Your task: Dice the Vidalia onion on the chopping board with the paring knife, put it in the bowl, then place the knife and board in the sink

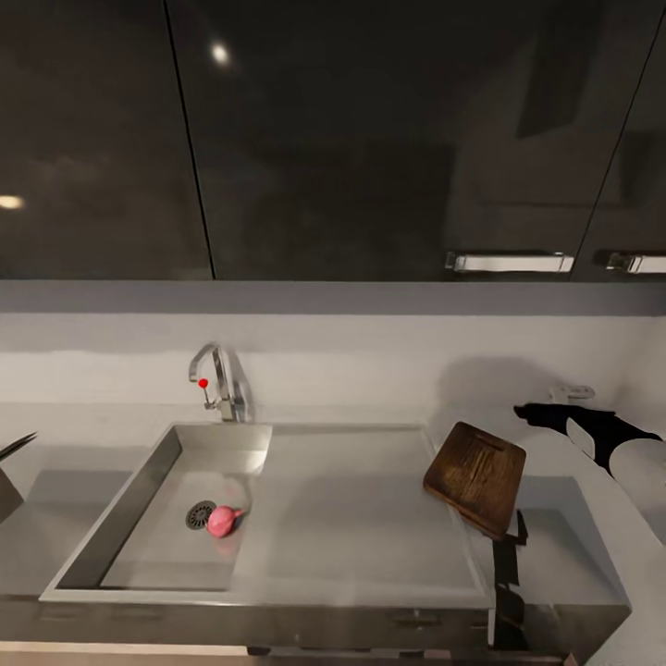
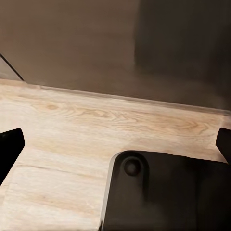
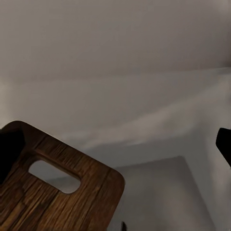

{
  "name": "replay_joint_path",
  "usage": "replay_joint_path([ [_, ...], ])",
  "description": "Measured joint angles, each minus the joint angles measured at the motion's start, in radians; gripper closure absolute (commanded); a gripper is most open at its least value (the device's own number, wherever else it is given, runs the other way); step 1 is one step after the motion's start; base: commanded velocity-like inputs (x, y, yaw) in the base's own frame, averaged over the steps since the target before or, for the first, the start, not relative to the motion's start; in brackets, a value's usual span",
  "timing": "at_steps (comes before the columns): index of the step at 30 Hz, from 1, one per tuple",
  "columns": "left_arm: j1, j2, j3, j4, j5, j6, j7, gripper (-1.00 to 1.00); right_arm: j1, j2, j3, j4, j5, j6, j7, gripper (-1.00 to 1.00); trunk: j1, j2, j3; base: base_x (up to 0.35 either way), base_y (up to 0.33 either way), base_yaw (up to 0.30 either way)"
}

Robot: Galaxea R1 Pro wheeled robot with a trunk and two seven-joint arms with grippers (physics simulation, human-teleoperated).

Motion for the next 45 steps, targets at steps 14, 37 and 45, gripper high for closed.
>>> replay_joint_path([
  [14, 0.000, 0.000, 0.000, 0.001, 0.000, 0.000, 0.000, -1.00, 0.000, 0.000, 0.000, 0.000, 0.000, 0.000, 0.000, -1.00, 0.000, 0.000, -0.023, 0.000, 0.000, 0.000],
  [37, 0.000, 0.000, 0.000, 0.001, -0.001, 0.000, 0.000, -1.00, 0.000, 0.003, 0.000, 0.000, 0.000, -0.002, 0.002, -1.00, 0.000, 0.000, -0.033, 0.000, 0.000, 0.000],
  [45, 0.000, 0.000, 0.000, 0.000, -0.001, 0.000, 0.000, -1.00, 0.000, 0.008, 0.001, 0.001, -0.001, -0.002, 0.002, -1.00, 0.000, 0.000, -0.041, 0.000, 0.000, 0.000],
])
